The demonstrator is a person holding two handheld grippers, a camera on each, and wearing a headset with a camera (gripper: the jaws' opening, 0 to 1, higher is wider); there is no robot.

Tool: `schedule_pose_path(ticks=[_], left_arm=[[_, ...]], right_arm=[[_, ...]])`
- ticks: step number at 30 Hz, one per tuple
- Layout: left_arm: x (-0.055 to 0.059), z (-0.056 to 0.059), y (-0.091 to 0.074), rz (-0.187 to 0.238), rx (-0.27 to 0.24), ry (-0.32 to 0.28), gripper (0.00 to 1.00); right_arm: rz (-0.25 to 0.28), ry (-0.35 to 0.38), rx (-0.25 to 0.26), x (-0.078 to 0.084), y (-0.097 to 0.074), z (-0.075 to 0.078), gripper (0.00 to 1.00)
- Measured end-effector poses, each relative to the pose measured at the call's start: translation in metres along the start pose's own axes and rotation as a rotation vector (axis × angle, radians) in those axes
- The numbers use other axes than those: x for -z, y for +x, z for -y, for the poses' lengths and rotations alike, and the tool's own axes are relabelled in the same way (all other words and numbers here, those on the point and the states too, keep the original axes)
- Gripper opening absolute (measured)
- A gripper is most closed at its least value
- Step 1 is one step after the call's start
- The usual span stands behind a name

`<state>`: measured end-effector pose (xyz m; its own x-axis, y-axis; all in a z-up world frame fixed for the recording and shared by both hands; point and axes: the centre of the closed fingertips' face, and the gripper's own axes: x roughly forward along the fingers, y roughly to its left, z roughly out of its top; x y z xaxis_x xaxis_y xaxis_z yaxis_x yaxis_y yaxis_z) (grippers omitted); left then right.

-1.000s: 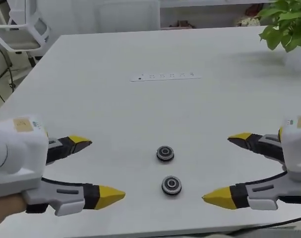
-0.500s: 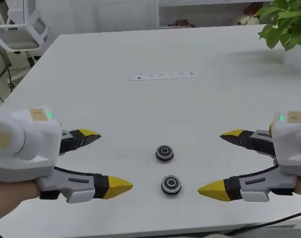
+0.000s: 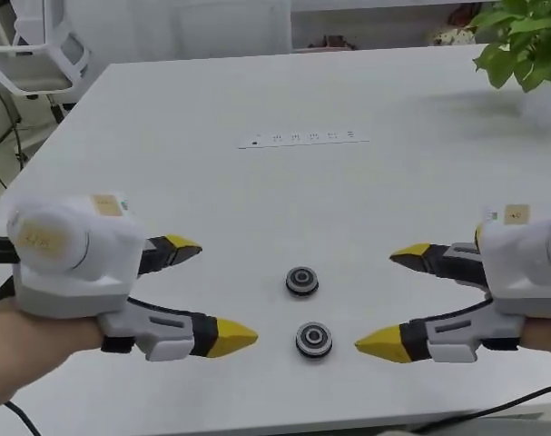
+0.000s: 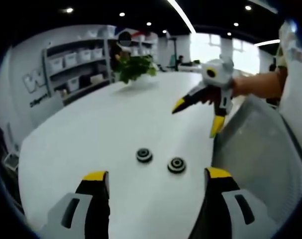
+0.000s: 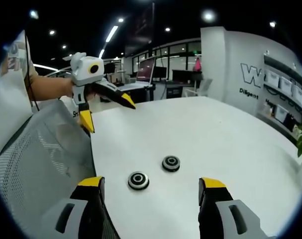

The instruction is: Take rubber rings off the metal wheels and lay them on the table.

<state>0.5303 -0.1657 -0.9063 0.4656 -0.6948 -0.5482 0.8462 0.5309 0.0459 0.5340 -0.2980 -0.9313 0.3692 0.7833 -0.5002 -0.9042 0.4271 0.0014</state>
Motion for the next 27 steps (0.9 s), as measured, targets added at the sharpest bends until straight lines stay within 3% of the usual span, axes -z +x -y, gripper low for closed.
schedule_pose_path(ticks=[23,27], left_arm=[[0.006,0.001,0.023,-0.037,0.04,0.016,0.8],[0.007,0.004,0.027,-0.044,0.051,0.016,0.8]], right_arm=[[-0.002,0.011,-0.025,0.008,0.014,0.002,0.78],[-0.007,0.01,-0.023,0.012,0.017,0.002,0.83]])
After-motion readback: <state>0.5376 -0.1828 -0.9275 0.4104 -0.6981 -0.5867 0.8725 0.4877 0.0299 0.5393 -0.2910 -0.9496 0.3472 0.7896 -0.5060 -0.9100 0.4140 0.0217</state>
